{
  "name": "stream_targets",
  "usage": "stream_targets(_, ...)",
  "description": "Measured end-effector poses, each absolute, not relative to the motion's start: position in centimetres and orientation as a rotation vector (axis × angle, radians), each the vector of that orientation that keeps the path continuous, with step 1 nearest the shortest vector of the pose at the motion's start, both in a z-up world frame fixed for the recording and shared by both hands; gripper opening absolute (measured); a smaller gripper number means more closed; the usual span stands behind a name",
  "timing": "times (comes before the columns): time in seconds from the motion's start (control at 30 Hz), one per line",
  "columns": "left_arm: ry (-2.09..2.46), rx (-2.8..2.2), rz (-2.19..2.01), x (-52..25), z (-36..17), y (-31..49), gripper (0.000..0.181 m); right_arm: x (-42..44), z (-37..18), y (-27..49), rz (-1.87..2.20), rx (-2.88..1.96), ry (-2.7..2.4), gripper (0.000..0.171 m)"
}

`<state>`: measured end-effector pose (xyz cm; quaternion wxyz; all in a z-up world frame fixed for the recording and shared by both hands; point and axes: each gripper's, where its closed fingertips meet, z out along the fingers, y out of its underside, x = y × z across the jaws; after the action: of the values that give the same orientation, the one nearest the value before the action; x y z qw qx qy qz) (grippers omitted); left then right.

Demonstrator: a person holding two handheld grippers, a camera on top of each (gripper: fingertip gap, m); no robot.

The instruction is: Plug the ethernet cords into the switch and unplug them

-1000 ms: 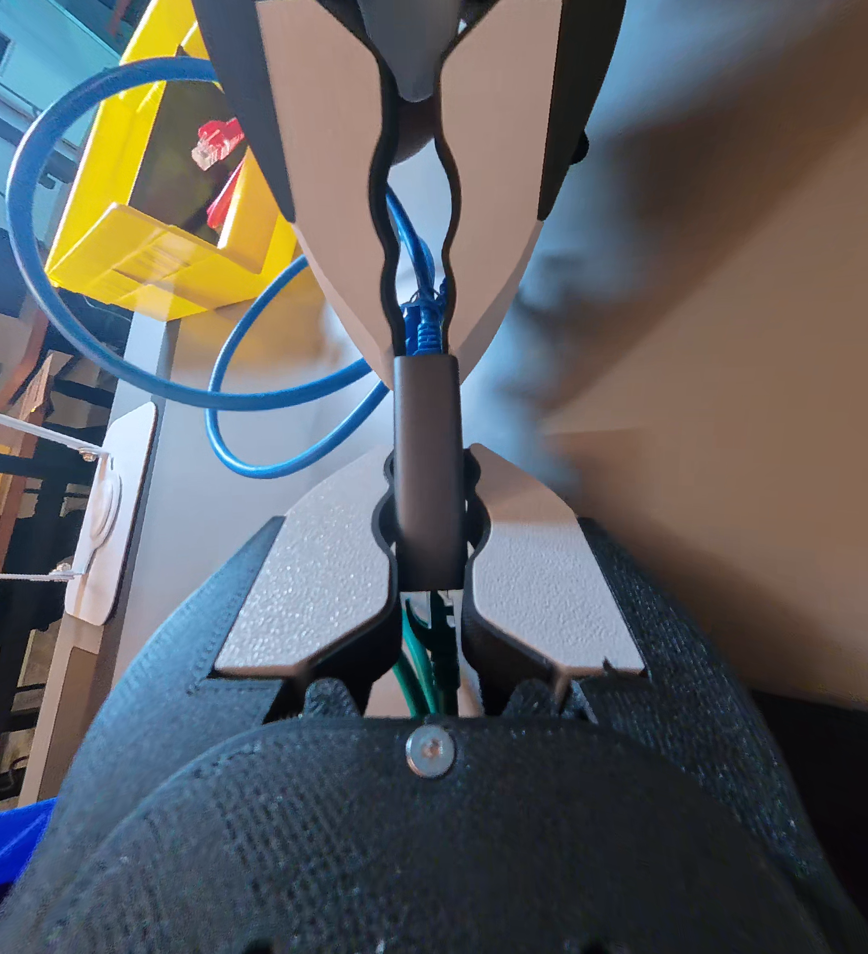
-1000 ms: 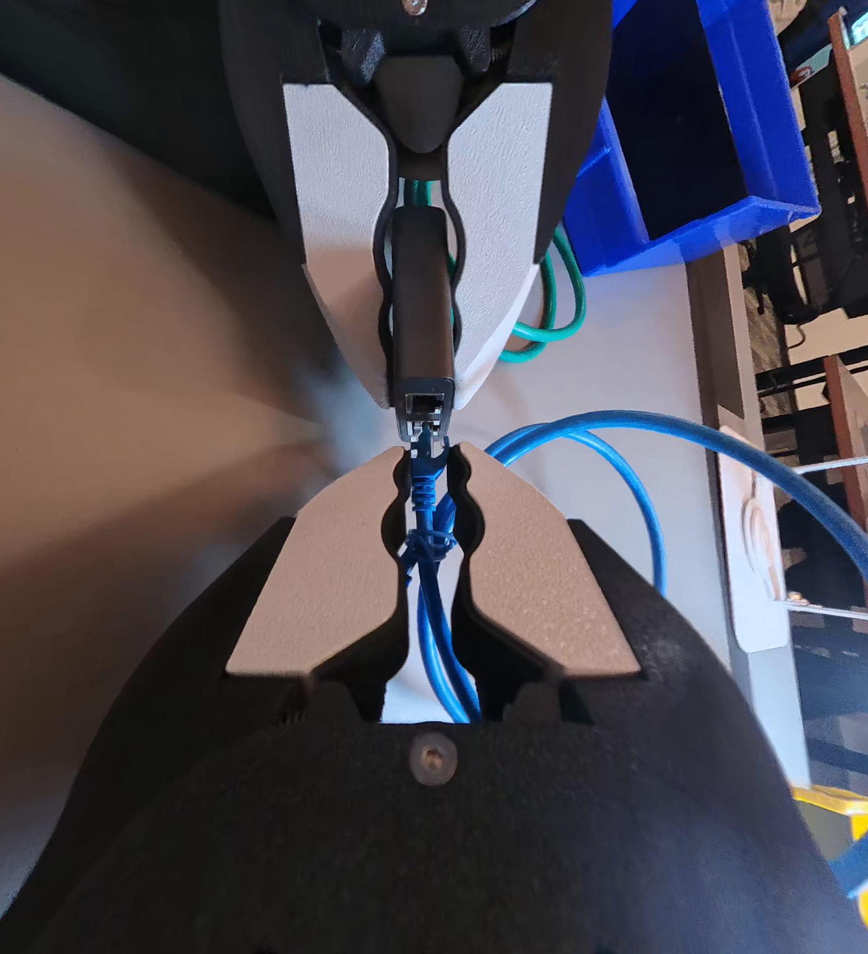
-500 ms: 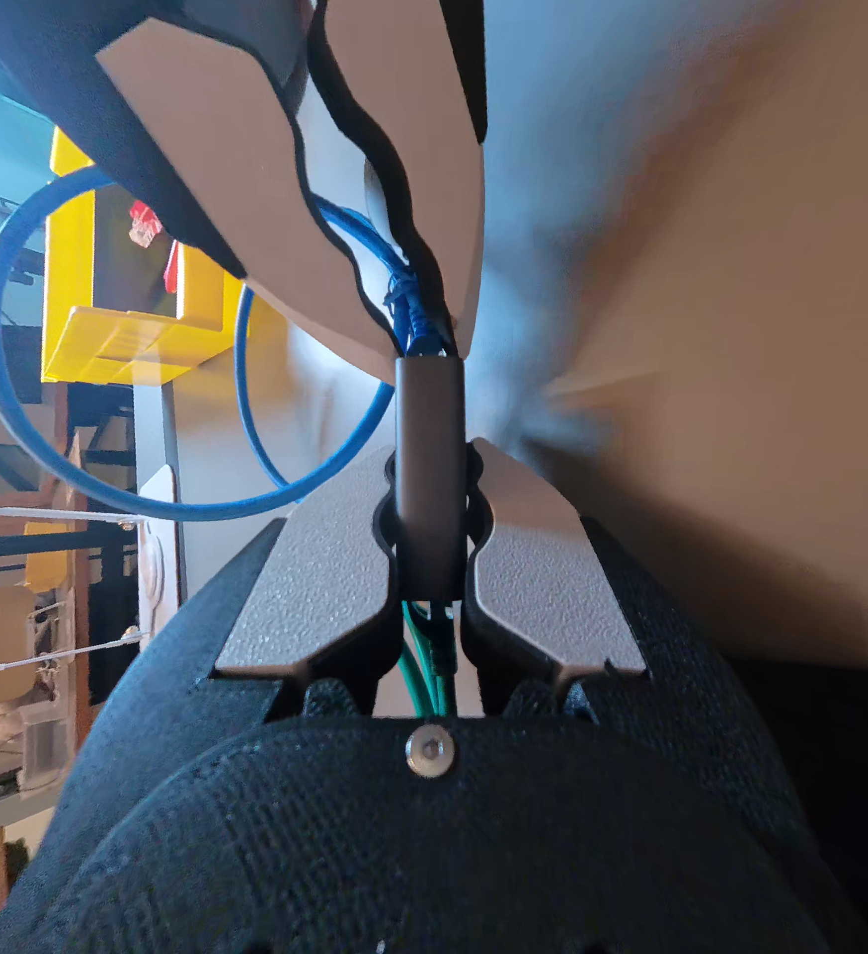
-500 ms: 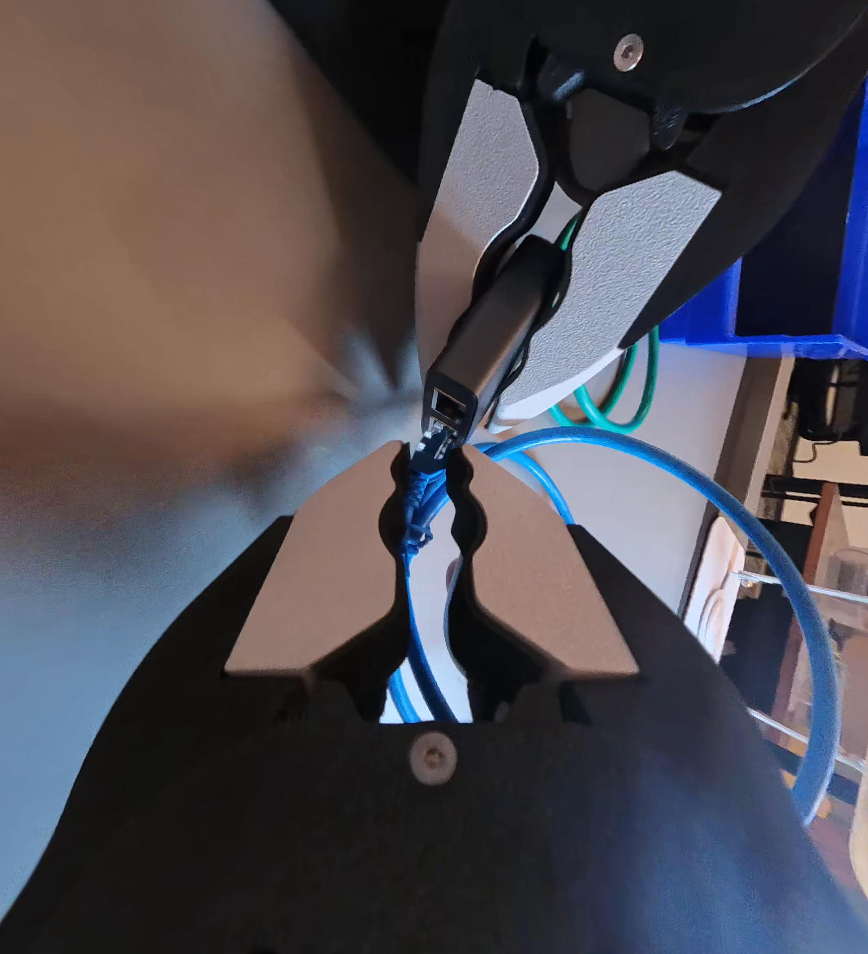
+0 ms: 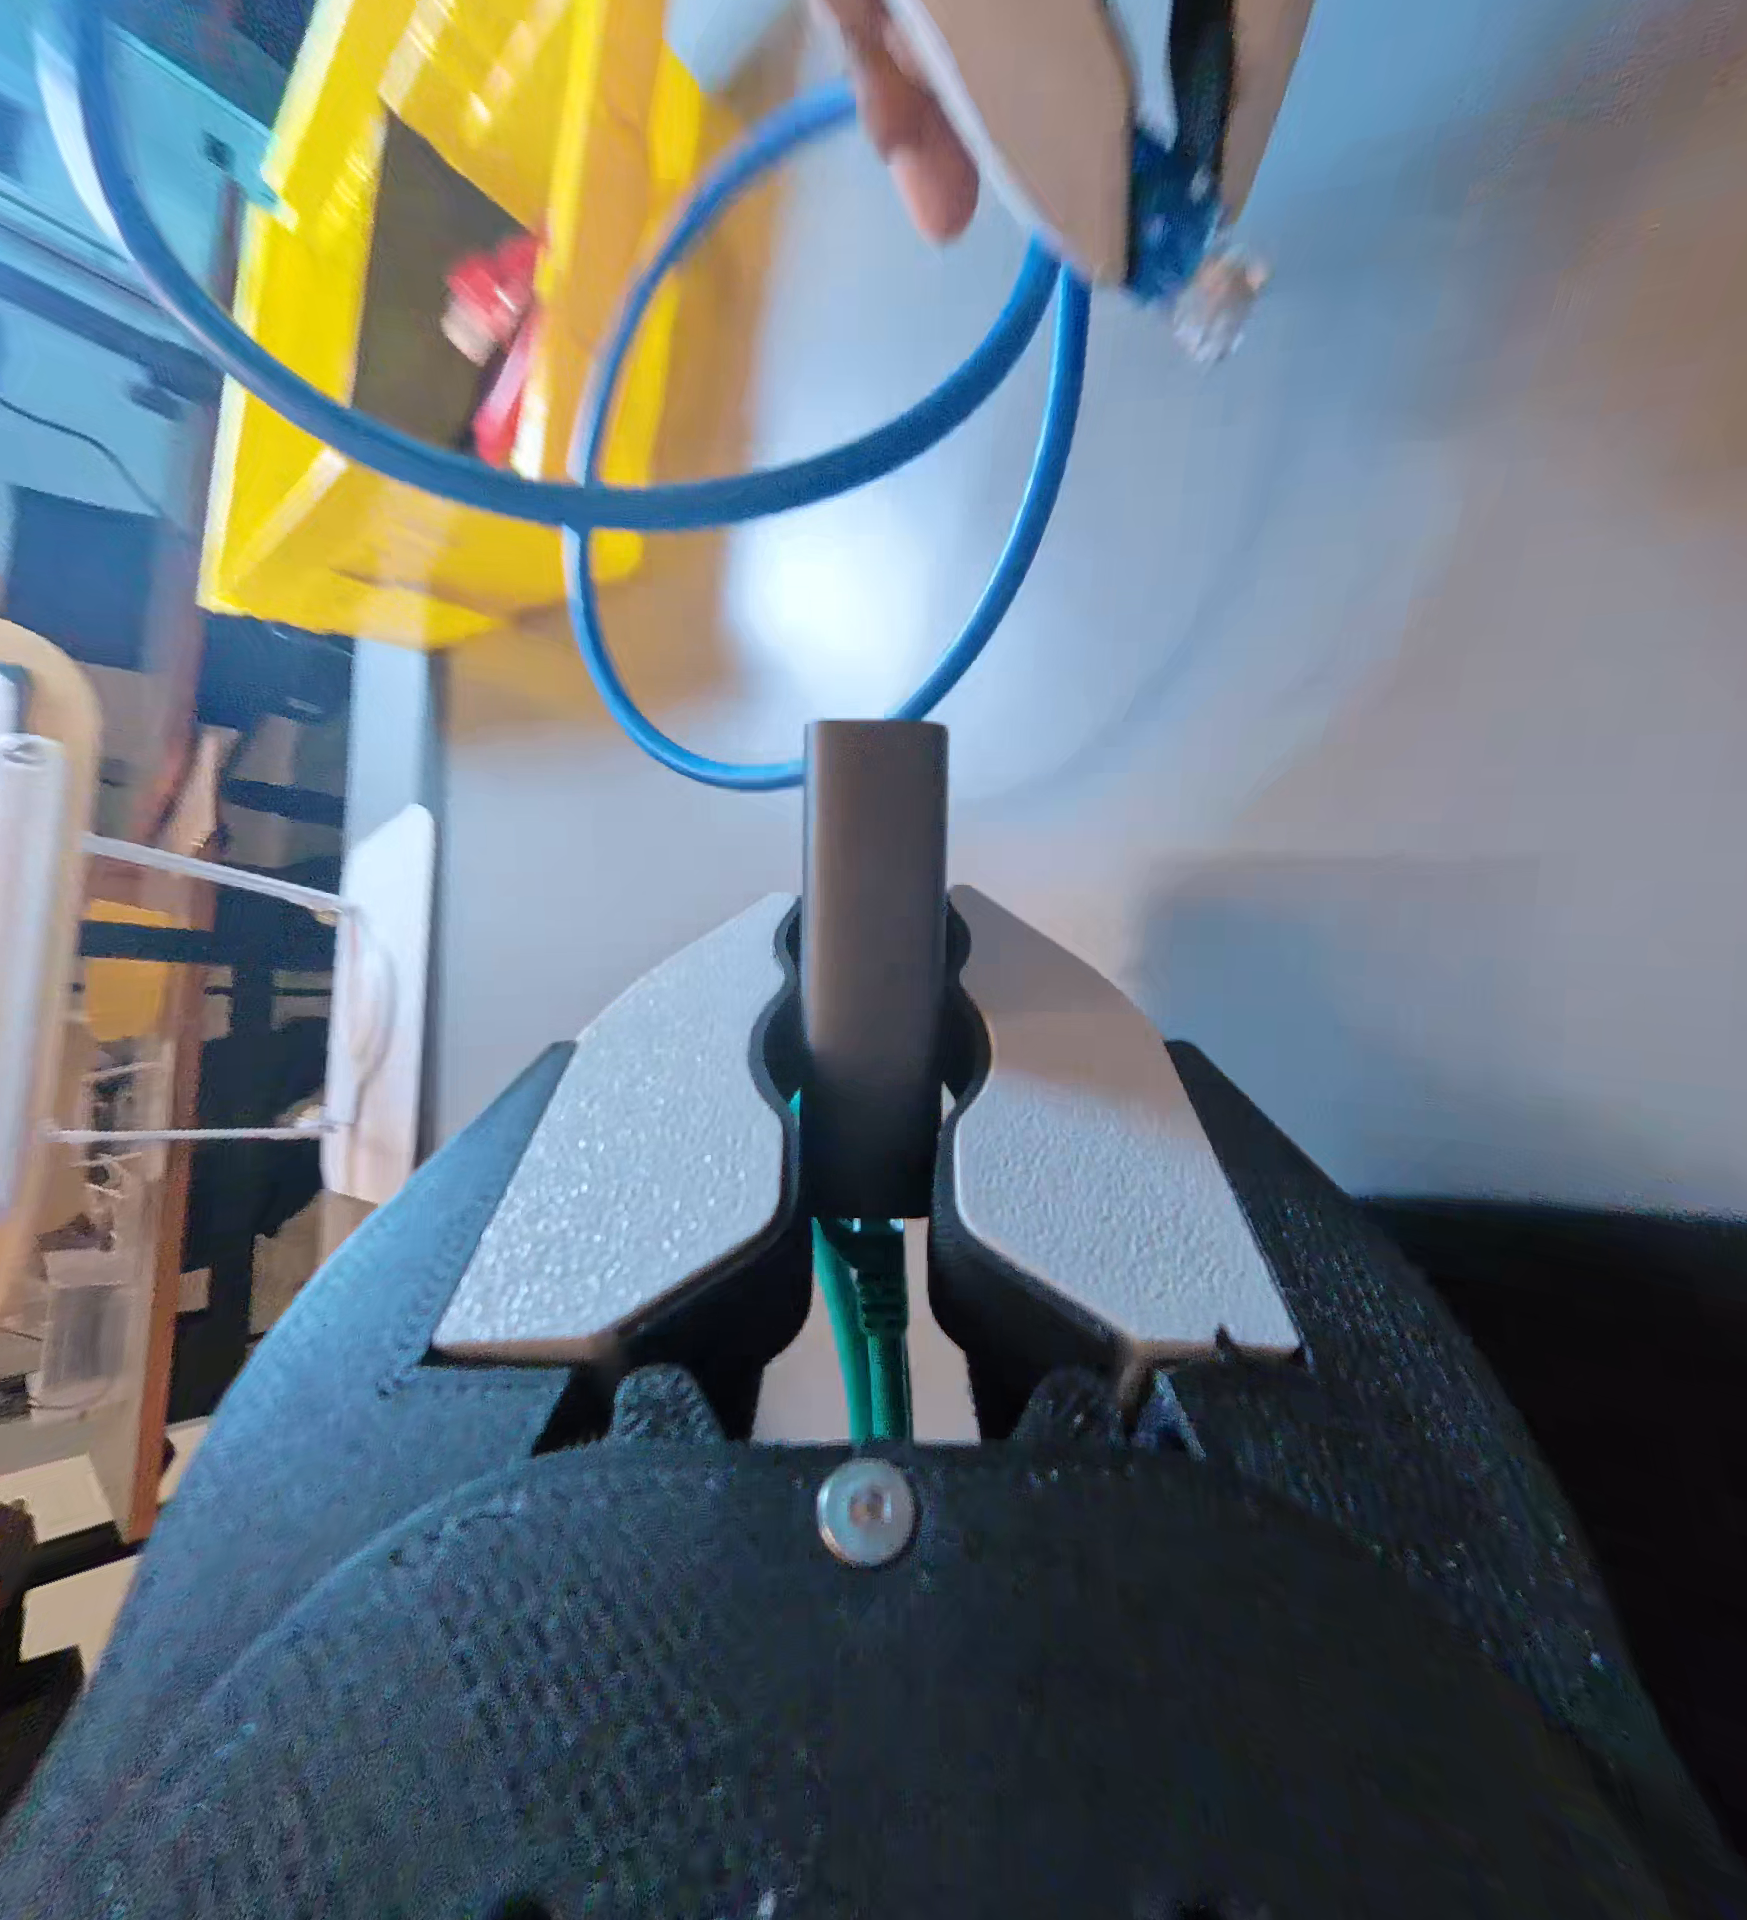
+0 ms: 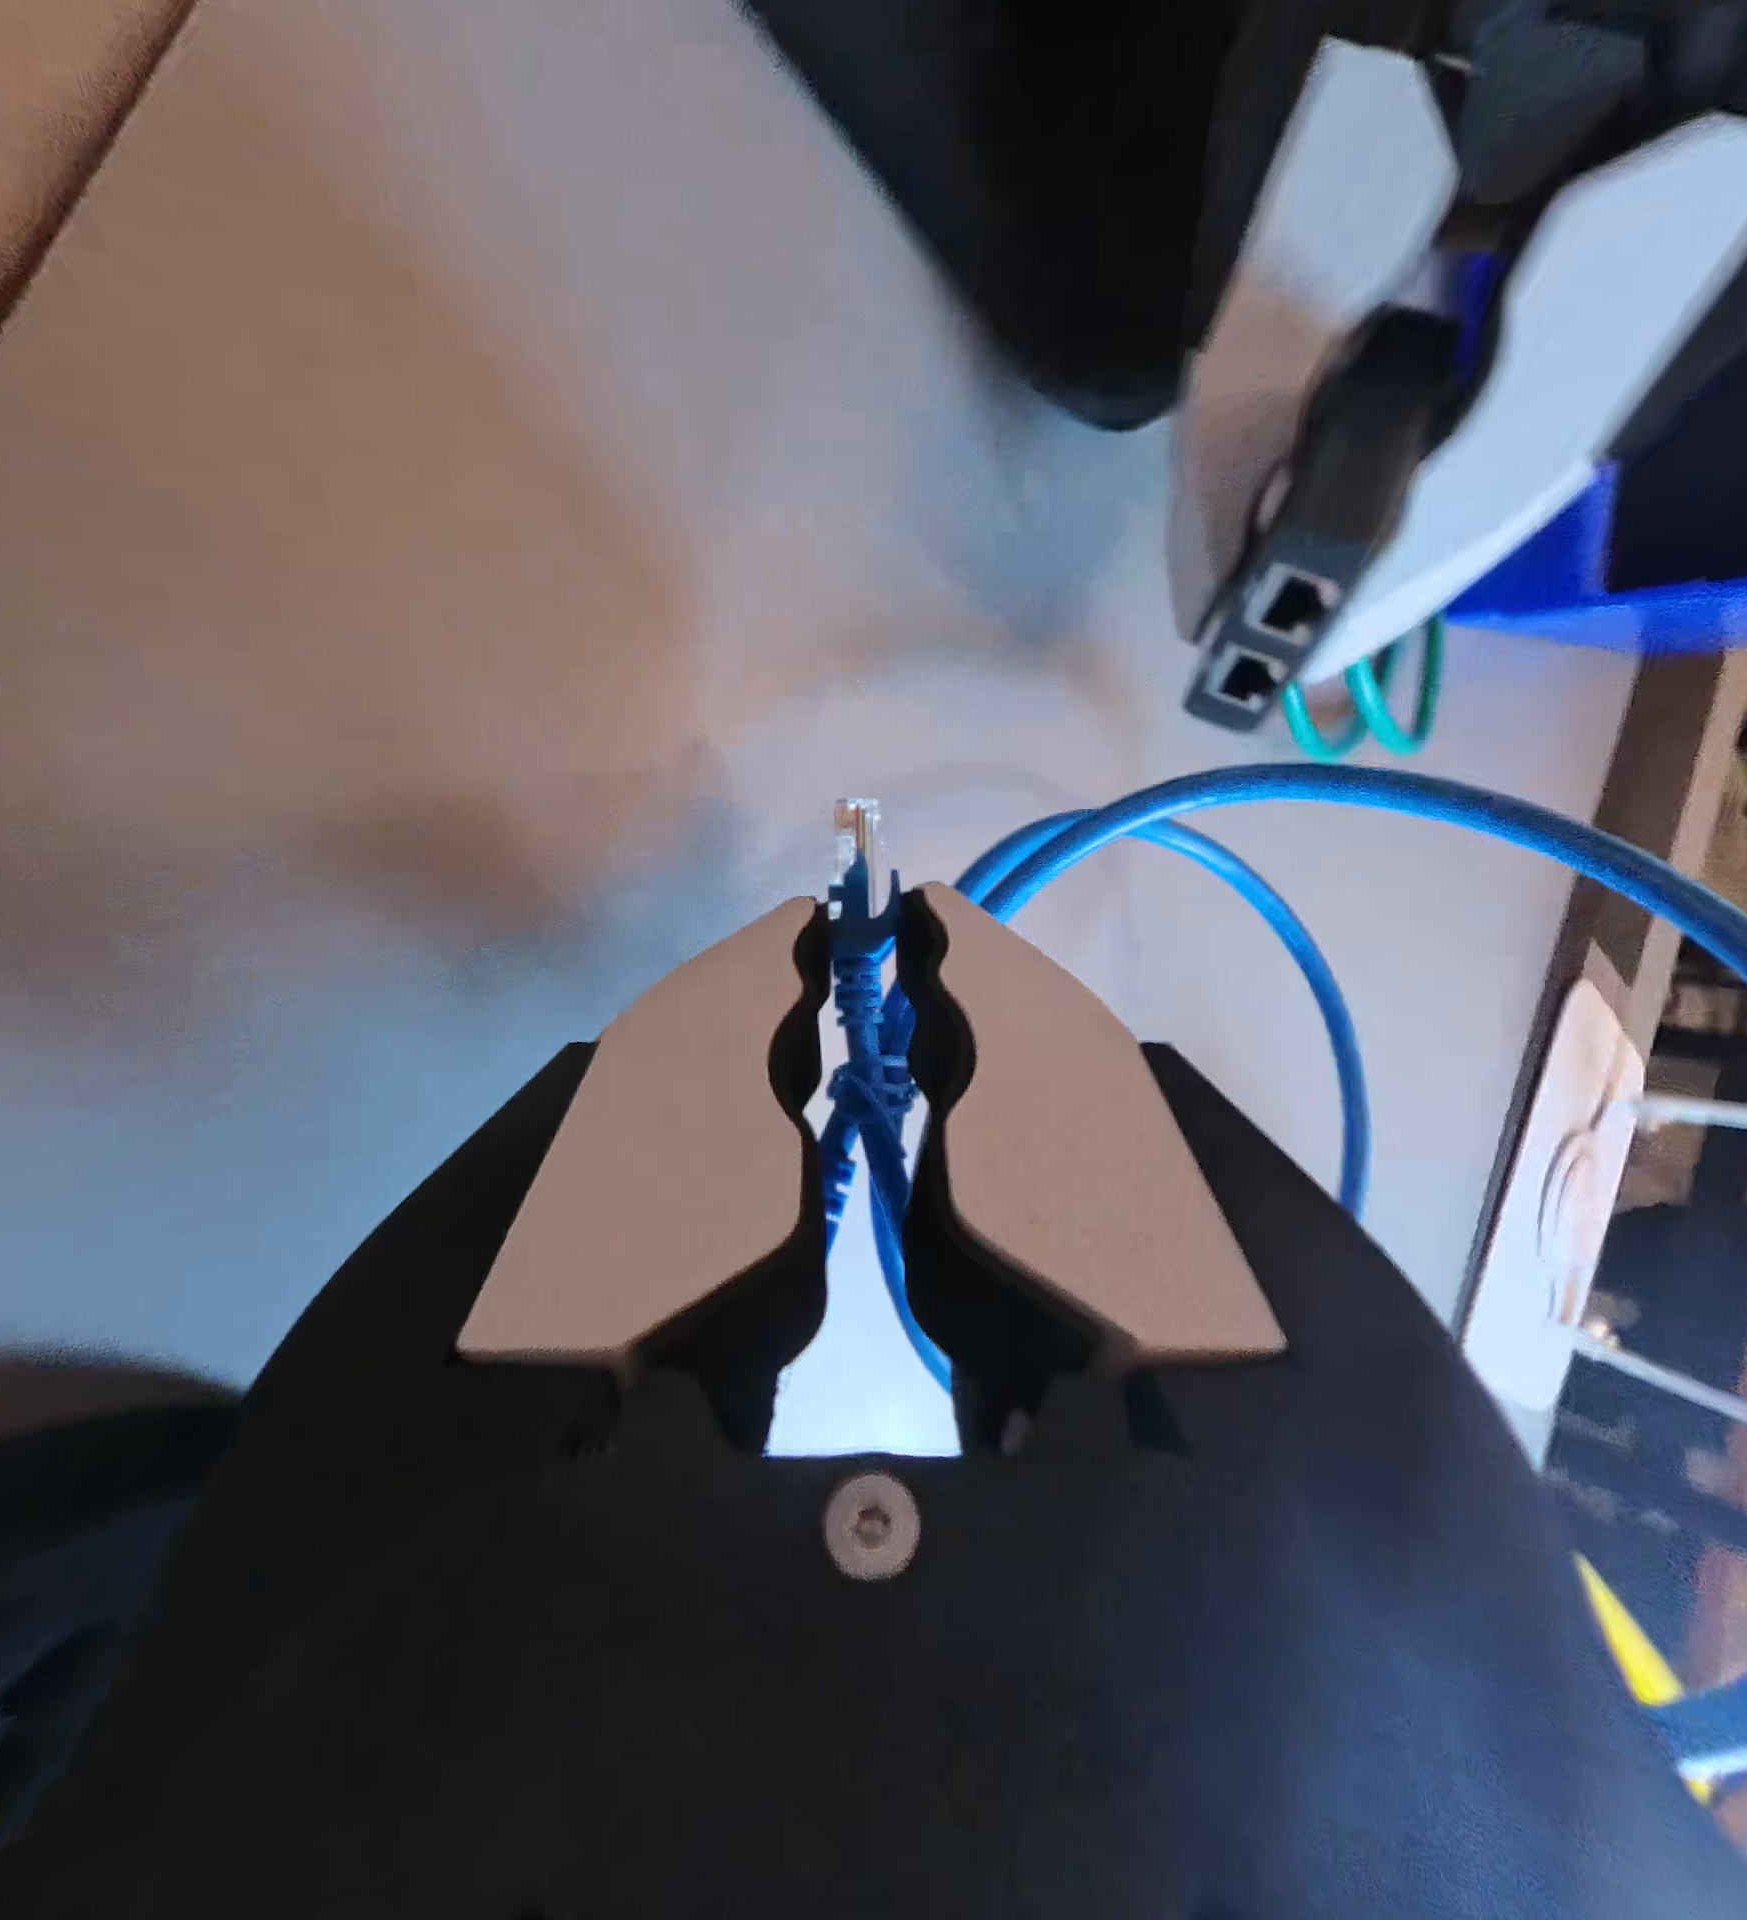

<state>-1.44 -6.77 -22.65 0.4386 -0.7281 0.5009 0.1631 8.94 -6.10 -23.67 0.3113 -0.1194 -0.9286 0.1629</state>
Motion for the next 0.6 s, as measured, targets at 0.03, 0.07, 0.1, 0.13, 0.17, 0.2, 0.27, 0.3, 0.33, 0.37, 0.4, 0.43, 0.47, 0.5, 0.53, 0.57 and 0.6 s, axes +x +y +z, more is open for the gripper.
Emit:
stream_targets(0.03, 1.222, -1.783, 0.401, -0.9, -21.6, -6.5, 0.021, 8.8, -22.7, -5.5, 0.462, -0.389, -2.429, 0.013)
stream_targets(0.07, 1.191, -1.775, 0.378, -0.5, -21.0, -6.2, 0.021, 8.5, -21.2, -4.9, 0.501, -0.445, -2.378, 0.013)
stream_targets(0.1, 1.164, -1.777, 0.363, -0.5, -20.7, -5.9, 0.021, 8.1, -19.2, -4.3, 0.558, -0.489, -2.301, 0.013)
stream_targets(0.13, 1.145, -1.775, 0.375, -1.0, -20.6, -5.7, 0.021, 8.0, -17.3, -3.5, 0.599, -0.533, -2.239, 0.013)
stream_targets(0.17, 1.13, -1.77, 0.388, -1.5, -20.6, -5.5, 0.021, 8.0, -15.5, -2.4, 0.617, -0.571, -2.182, 0.013)
stream_targets(0.2, 1.109, -1.769, 0.375, -1.8, -20.7, -5.5, 0.021, 8.0, -13.9, -1.1, 0.616, -0.602, -2.122, 0.013)
stream_targets(0.27, 1.063, -1.773, 0.314, -2.0, -21.1, -5.5, 0.021, 8.3, -11.4, 2.0, 0.572, -0.674, -2.044, 0.013)
stream_targets(0.3, 1.056, -1.778, 0.307, -2.1, -21.4, -5.4, 0.021, 8.2, -10.3, 3.7, 0.533, -0.686, -1.997, 0.013)
stream_targets(0.33, 1.056, -1.779, 0.32, -2.3, -21.6, -5.4, 0.021, 8.2, -9.6, 5.2, 0.502, -0.716, -1.975, 0.014)
stream_targets(0.37, 1.058, -1.778, 0.333, -2.3, -21.7, -5.3, 0.021, 8.1, -9.0, 6.7, 0.48, -0.756, -1.958, 0.013)
stream_targets(0.4, 1.061, -1.776, 0.336, -2.1, -21.7, -5.3, 0.021, 7.9, -8.7, 8.1, 0.46, -0.794, -1.951, 0.013)
stream_targets(0.43, 1.063, -1.773, 0.339, -2.0, -21.8, -5.3, 0.021, 7.7, -8.5, 9.4, 0.452, -0.846, -1.947, 0.014)
stream_targets(0.47, 1.067, -1.77, 0.347, -1.9, -21.9, -5.3, 0.021, 7.4, -8.5, 10.3, 0.477, -0.897, -1.947, 0.014)
stream_targets(0.5, 1.071, -1.766, 0.356, -1.9, -21.9, -5.2, 0.021, 7.1, -8.8, 10.9, 0.516, -0.954, -1.969, 0.014)
stream_targets(0.53, 1.072, -1.764, 0.359, -1.9, -22.0, -5.2, 0.021, 6.6, -9.0, 11.9, 0.525, -1.017, -1.965, 0.014)
stream_targets(0.57, 1.067, -1.762, 0.353, -1.8, -22.0, -5.2, 0.021, 6.1, -9.5, 13.1, 0.514, -1.069, -1.961, 0.014)
stream_targets(0.6, 1.059, -1.758, 0.342, -1.8, -21.9, -5.2, 0.021, 5.8, -10.3, 14.2, 0.507, -1.139, -1.979, 0.014)
